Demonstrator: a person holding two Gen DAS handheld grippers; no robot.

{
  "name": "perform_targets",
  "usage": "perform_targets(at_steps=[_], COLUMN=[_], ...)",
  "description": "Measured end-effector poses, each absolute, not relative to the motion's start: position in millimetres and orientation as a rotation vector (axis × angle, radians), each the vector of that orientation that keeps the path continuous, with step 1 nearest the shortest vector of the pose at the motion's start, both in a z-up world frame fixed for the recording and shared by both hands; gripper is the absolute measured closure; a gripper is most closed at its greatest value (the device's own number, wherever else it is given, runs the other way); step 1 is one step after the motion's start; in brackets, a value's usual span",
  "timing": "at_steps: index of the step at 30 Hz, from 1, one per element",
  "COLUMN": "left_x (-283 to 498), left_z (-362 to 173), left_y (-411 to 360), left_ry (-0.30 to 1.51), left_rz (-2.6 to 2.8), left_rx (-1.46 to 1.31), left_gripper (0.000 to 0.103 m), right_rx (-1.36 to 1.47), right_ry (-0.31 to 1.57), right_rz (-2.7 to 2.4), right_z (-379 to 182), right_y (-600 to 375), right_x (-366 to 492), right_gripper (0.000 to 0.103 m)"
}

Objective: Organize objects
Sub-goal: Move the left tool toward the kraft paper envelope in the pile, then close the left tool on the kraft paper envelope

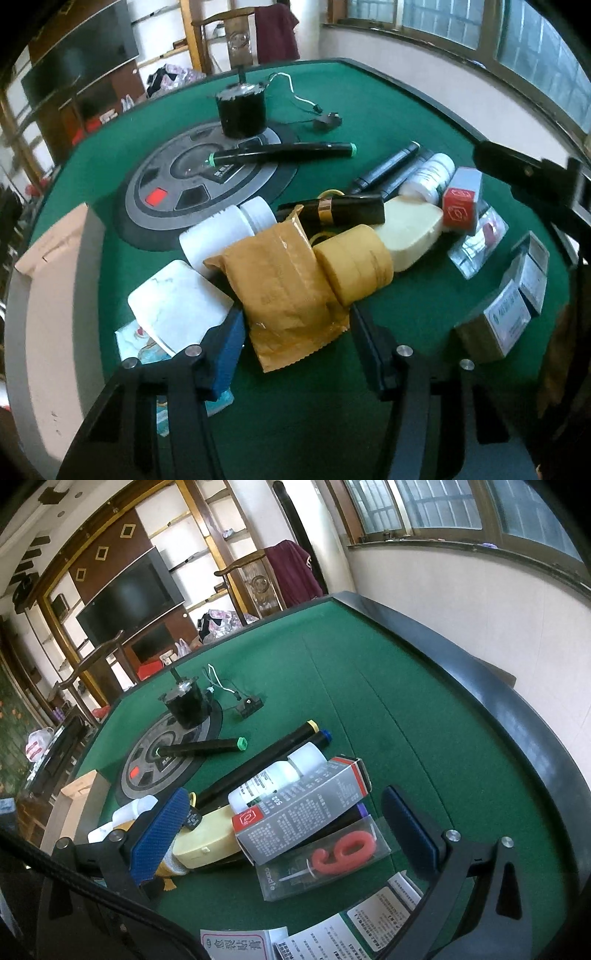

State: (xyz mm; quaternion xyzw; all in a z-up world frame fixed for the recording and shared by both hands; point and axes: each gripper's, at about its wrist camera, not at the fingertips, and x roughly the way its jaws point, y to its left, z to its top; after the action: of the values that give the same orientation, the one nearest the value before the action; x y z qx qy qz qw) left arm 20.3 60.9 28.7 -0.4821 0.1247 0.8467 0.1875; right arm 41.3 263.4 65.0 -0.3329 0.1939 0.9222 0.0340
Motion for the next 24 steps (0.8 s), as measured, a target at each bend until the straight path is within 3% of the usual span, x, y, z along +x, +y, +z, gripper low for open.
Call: perform_targets(at_steps=[7, 10, 11, 12, 14, 19, 21, 24], left_x=[26.5, 27.8, 29.4, 29.1, 30.1, 27.5, 21.1, 16.1], left_z=[25.1, 31.8, 34.9, 37.7, 43.9, 38.9, 34.0, 30.9], left_y=[67.7, 59.1, 55.4, 51.6, 41.1, 28.9, 28.1, 31.9], left_ry=[0.336, 0.256, 0.248, 0.225, 0.164, -0.01, -0.088, -0.152], left_rz=[2.424, 2.424, 2.437, 2.431, 2.427, 2.346, 2.343, 2.364], left_rx=[-1.343, -1.319, -1.311, -1.302, -1.295, -1.355, -1.402, -1.409], left_gripper=[0.051, 0.065, 0.082, 0.087, 0.09, 0.087, 0.068, 0.058], right_rx=[-1.027, -1.032, -1.034, -1.037, -1.041, -1.051, -1.049, -1.047], right_ry=[0.592, 0.592, 0.593, 0.594, 0.592, 0.601, 0.597, 0.595], right_rz=[2.831, 2.827, 2.826, 2.825, 2.823, 2.82, 2.82, 2.821], right_z=[65.0, 64.3, 64.2, 64.0, 63.4, 62.2, 62.3, 61.4], right_y=[263.1, 263.9, 264.0, 264.2, 264.0, 265.1, 265.2, 265.0], right_x=[41.9, 41.7, 41.8, 41.8, 41.6, 41.1, 41.0, 41.4], right_gripper=[0.0, 0.0, 0.0, 0.0, 0.0, 0.0, 0.0, 0.0])
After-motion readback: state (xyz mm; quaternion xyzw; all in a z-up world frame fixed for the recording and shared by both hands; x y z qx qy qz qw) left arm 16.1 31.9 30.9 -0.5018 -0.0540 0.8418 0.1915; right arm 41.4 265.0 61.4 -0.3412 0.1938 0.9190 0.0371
